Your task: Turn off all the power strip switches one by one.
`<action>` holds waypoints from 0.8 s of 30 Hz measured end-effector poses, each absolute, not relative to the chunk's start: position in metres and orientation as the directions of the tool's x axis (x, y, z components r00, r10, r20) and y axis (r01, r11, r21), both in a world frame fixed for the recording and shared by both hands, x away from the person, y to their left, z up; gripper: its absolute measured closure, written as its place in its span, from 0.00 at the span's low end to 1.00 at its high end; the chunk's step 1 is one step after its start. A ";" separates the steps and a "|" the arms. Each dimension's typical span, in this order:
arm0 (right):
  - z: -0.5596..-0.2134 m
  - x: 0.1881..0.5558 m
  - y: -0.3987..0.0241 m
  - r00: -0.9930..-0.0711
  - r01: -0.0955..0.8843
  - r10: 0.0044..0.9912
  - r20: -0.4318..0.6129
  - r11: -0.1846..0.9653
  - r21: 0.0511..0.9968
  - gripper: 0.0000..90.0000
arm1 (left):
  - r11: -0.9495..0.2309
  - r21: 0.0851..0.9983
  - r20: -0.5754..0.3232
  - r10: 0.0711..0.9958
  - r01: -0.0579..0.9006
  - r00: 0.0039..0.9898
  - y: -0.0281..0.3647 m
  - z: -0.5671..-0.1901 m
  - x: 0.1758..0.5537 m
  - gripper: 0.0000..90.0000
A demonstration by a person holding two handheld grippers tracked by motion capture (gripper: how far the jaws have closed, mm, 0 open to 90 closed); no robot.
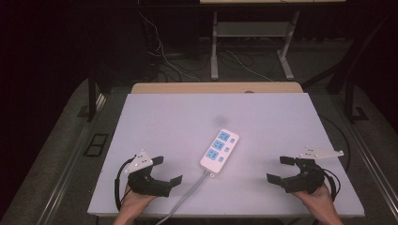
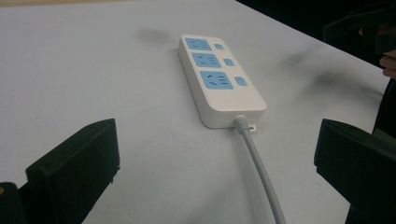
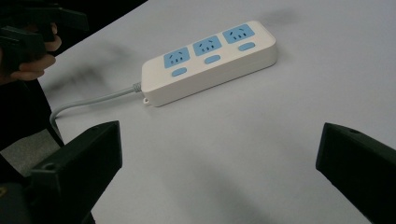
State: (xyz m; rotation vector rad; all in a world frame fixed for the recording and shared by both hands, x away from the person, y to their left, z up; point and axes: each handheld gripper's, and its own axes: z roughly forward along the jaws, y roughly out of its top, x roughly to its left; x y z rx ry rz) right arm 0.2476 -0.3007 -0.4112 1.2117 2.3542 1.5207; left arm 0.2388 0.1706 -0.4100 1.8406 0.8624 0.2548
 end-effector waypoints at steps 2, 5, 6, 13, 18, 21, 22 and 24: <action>-0.411 0.248 -0.301 -0.681 0.568 0.655 0.327 0.190 0.801 0.00 | -0.206 0.872 -0.210 0.661 0.444 0.721 0.170 -0.410 0.239 0.00; -0.411 0.247 -0.301 -0.682 0.569 0.654 0.327 0.193 0.799 0.00 | -0.213 0.869 -0.211 0.656 0.446 0.725 0.168 -0.410 0.239 0.00; -0.412 0.247 -0.300 -0.683 0.569 0.654 0.325 0.197 0.798 0.00 | -0.222 0.867 -0.206 0.654 0.446 0.728 0.167 -0.410 0.239 0.00; -0.412 0.247 -0.300 -0.683 0.569 0.655 0.322 0.202 0.797 0.00 | -0.260 0.850 -0.197 0.649 0.458 0.735 0.159 -0.408 0.242 0.00; -0.412 0.247 -0.301 -0.681 0.569 0.659 0.319 0.202 0.797 0.00 | -0.292 0.837 -0.192 0.634 0.462 0.749 0.153 -0.400 0.248 0.00; -0.412 0.247 -0.301 -0.679 0.570 0.661 0.319 0.202 0.796 0.00 | -0.322 0.827 -0.182 0.624 0.461 0.760 0.148 -0.394 0.253 0.00; -0.412 0.247 -0.301 -0.679 0.570 0.661 0.319 0.202 0.796 0.00 | -0.327 0.824 -0.183 0.621 0.463 0.762 0.146 -0.393 0.255 0.00; -0.413 0.247 -0.301 -0.681 0.570 0.660 0.317 0.206 0.796 0.00 | -0.342 0.818 -0.178 0.612 0.461 0.770 0.143 -0.390 0.259 0.00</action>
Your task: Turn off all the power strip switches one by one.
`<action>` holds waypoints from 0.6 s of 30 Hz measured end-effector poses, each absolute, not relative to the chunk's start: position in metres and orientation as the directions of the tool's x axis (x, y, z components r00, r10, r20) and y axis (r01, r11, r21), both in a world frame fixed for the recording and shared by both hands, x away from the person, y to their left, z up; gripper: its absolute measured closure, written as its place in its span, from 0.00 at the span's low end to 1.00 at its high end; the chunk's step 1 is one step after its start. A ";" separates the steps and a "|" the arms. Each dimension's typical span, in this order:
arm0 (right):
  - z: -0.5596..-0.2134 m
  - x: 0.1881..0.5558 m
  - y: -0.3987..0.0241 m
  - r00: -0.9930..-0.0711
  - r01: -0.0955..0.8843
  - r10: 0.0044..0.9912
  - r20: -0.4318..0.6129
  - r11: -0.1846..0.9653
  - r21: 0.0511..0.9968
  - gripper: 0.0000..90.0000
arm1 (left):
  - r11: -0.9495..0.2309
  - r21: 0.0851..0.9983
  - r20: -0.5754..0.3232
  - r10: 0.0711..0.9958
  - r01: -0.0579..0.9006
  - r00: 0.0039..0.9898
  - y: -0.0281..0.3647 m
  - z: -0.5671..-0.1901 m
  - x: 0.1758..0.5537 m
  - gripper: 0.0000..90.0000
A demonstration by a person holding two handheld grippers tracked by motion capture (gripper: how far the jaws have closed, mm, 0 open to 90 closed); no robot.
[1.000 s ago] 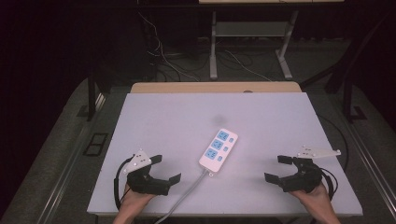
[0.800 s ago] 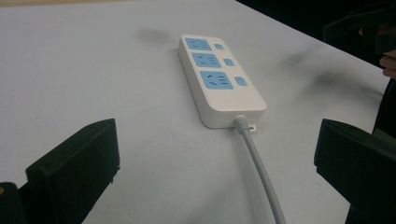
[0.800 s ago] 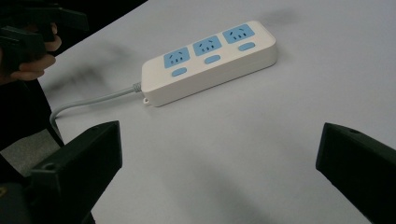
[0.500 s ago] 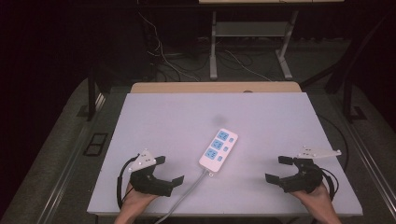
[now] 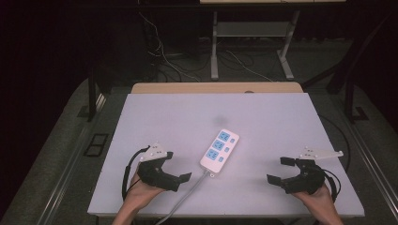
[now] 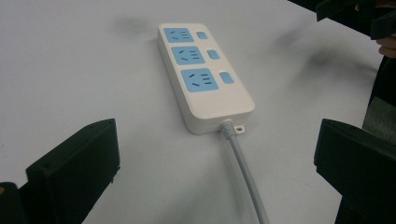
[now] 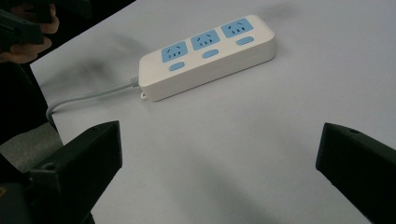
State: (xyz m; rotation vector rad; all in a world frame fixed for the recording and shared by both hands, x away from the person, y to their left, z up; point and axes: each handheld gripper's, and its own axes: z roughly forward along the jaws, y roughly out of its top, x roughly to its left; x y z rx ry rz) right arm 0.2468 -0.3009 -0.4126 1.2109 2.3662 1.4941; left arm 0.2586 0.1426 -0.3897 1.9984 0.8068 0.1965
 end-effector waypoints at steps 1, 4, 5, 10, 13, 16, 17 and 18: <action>-0.413 0.247 -0.301 -0.681 0.571 0.660 0.317 0.207 0.795 0.00 | -0.348 0.816 -0.177 0.609 0.462 0.773 0.141 -0.388 0.260 0.00; -0.413 0.246 -0.300 -0.678 0.573 0.667 0.308 0.217 0.790 0.00 | -0.361 0.811 -0.173 0.602 0.459 0.779 0.134 -0.387 0.266 0.00; -0.413 0.247 -0.300 -0.677 0.575 0.668 0.308 0.219 0.788 0.00 | -0.371 0.806 -0.172 0.598 0.461 0.783 0.131 -0.388 0.270 0.00; -0.414 0.247 -0.300 -0.675 0.576 0.673 0.302 0.225 0.786 0.00 | -0.382 0.799 -0.176 0.591 0.465 0.787 0.125 -0.387 0.277 0.00; -0.414 0.247 -0.300 -0.673 0.576 0.675 0.301 0.225 0.786 0.00 | -0.390 0.791 -0.179 0.589 0.471 0.788 0.120 -0.387 0.283 0.00; -0.415 0.247 -0.300 -0.673 0.577 0.676 0.300 0.227 0.784 0.00 | -0.398 0.786 -0.180 0.583 0.472 0.792 0.114 -0.384 0.291 0.00; -0.415 0.247 -0.300 -0.673 0.577 0.676 0.300 0.227 0.784 0.00 | -0.398 0.786 -0.180 0.583 0.472 0.792 0.114 -0.384 0.291 0.00; -0.415 0.247 -0.300 -0.673 0.577 0.676 0.300 0.227 0.784 0.00 | -0.402 0.785 -0.179 0.580 0.471 0.794 0.112 -0.384 0.293 0.00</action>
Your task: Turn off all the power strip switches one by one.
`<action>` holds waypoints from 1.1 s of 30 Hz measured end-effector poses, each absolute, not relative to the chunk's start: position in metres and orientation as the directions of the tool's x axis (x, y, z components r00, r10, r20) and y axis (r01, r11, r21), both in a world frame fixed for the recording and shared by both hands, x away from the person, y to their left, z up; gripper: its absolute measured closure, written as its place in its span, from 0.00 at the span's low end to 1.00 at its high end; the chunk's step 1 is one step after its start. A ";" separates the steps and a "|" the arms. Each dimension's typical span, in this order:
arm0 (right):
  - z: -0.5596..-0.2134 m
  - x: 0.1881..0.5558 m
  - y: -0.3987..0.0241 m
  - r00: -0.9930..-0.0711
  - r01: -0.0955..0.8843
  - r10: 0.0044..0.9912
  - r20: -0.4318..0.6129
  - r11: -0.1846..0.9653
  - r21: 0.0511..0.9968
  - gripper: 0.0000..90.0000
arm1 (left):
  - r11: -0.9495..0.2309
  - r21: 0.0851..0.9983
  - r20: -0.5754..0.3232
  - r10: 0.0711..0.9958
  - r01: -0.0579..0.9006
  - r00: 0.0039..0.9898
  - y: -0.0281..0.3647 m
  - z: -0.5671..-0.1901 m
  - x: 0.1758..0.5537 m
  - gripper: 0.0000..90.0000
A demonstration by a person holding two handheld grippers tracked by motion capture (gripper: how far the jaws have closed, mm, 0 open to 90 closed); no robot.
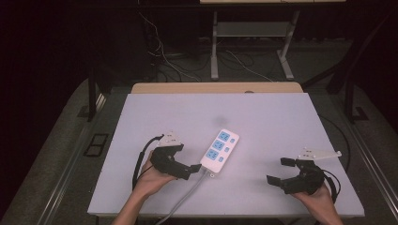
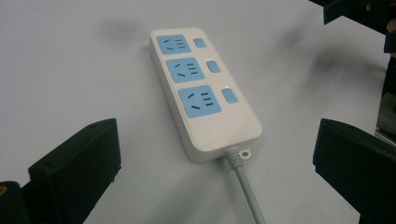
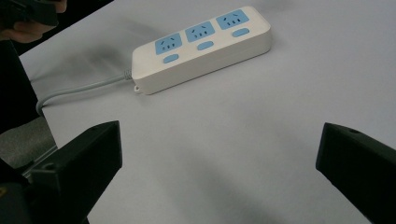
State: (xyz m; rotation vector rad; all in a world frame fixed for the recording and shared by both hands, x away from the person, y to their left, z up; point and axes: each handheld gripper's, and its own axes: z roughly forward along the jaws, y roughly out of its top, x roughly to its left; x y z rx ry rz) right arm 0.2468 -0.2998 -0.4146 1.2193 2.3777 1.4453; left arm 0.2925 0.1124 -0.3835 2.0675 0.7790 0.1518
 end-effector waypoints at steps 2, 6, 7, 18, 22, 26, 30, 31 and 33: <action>-0.415 0.247 -0.300 -0.673 0.580 0.676 0.302 0.228 0.782 0.00 | -0.411 0.781 -0.177 0.577 0.470 0.798 0.109 -0.382 0.295 0.00; -0.415 0.247 -0.300 -0.673 0.580 0.676 0.301 0.230 0.781 0.00 | -0.430 0.772 -0.174 0.565 0.468 0.807 0.103 -0.379 0.299 0.00; -0.415 0.247 -0.300 -0.673 0.580 0.676 0.301 0.230 0.781 0.00 | -0.433 0.770 -0.174 0.563 0.468 0.808 0.101 -0.379 0.300 0.00; -0.416 0.247 -0.300 -0.676 0.580 0.673 0.300 0.234 0.781 0.00 | -0.487 0.749 -0.160 0.526 0.450 0.835 0.083 -0.368 0.311 0.00; -0.416 0.247 -0.300 -0.675 0.579 0.673 0.301 0.231 0.782 0.00 | -0.496 0.741 -0.162 0.521 0.453 0.838 0.079 -0.367 0.315 0.00; -0.416 0.247 -0.300 -0.675 0.579 0.674 0.301 0.231 0.782 0.00 | -0.512 0.731 -0.159 0.515 0.451 0.842 0.075 -0.366 0.319 0.00; -0.416 0.247 -0.299 -0.676 0.580 0.673 0.300 0.234 0.781 0.00 | -0.530 0.718 -0.159 0.506 0.451 0.848 0.069 -0.367 0.324 0.00; -0.416 0.247 -0.299 -0.677 0.579 0.673 0.300 0.235 0.781 0.00 | -0.538 0.714 -0.155 0.503 0.449 0.850 0.068 -0.367 0.325 0.00; -0.416 0.246 -0.299 -0.677 0.578 0.673 0.298 0.235 0.781 0.00 | -0.547 0.709 -0.156 0.494 0.445 0.855 0.065 -0.367 0.326 0.00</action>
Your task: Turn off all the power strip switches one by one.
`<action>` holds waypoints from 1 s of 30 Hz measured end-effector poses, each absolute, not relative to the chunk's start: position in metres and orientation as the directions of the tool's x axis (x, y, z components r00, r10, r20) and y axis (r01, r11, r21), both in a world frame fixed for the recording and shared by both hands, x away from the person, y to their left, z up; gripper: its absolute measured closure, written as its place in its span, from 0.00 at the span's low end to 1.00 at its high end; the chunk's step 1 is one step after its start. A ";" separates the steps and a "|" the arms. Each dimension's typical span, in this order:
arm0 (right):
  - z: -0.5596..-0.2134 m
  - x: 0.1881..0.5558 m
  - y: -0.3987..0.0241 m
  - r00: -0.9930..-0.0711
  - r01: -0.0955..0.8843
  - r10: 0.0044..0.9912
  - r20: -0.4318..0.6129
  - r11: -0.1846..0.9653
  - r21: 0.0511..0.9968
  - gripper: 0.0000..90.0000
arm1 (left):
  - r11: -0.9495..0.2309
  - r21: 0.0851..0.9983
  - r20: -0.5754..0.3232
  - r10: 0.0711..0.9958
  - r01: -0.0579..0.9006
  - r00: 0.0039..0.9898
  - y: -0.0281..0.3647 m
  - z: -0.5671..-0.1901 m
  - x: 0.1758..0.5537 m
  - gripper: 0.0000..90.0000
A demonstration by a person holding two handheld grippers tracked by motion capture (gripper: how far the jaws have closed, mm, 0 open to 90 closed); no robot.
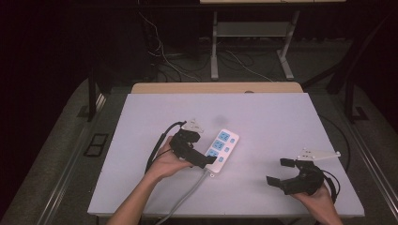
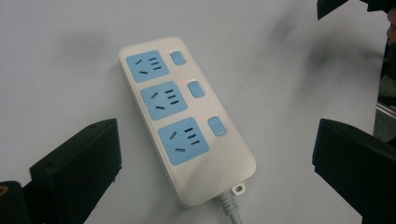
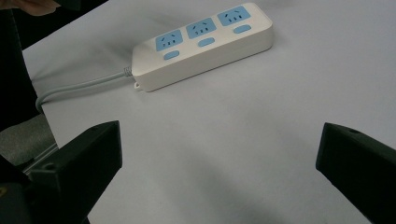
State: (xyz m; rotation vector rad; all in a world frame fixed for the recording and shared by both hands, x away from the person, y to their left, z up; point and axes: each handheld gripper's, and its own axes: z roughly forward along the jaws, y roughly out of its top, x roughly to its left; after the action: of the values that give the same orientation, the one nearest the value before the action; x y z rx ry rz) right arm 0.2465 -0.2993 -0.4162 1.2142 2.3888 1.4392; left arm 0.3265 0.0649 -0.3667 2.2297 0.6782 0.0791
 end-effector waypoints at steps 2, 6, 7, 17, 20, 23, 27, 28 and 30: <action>-0.416 0.246 -0.299 -0.677 0.576 0.675 0.295 0.236 0.783 0.00 | -0.557 0.703 -0.157 0.485 0.443 0.860 0.061 -0.367 0.328 0.00; -0.416 0.246 -0.300 -0.676 0.574 0.676 0.293 0.234 0.785 0.00 | -0.578 0.690 -0.156 0.469 0.436 0.869 0.054 -0.367 0.333 0.01; -0.416 0.246 -0.300 -0.677 0.574 0.676 0.293 0.235 0.785 0.00 | -0.578 0.690 -0.158 0.466 0.435 0.870 0.053 -0.367 0.334 0.02; -0.416 0.246 -0.300 -0.679 0.571 0.674 0.290 0.238 0.786 0.00 | -0.600 0.672 -0.172 0.444 0.434 0.880 0.045 -0.365 0.343 0.18; -0.416 0.246 -0.300 -0.679 0.569 0.677 0.285 0.239 0.787 0.00 | -0.611 0.666 -0.168 0.437 0.429 0.884 0.043 -0.365 0.344 0.25; -0.416 0.246 -0.300 -0.679 0.566 0.678 0.281 0.239 0.789 0.00 | -0.618 0.664 -0.166 0.427 0.421 0.889 0.040 -0.366 0.344 0.32; -0.416 0.246 -0.300 -0.679 0.566 0.678 0.281 0.240 0.788 0.00 | -0.636 0.652 -0.166 0.411 0.413 0.896 0.035 -0.369 0.344 0.43; -0.416 0.246 -0.300 -0.680 0.565 0.677 0.281 0.241 0.789 0.00 | -0.639 0.648 -0.167 0.411 0.414 0.896 0.034 -0.370 0.344 0.46; -0.416 0.245 -0.300 -0.680 0.565 0.677 0.281 0.241 0.789 0.00 | -0.643 0.645 -0.170 0.408 0.414 0.897 0.031 -0.373 0.345 0.51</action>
State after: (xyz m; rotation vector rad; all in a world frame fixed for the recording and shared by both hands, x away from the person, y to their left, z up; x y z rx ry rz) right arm 0.2454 -0.2996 -0.4162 1.1972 2.3788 1.4307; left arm 0.3448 0.0315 -0.3726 2.3397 0.5853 -0.0116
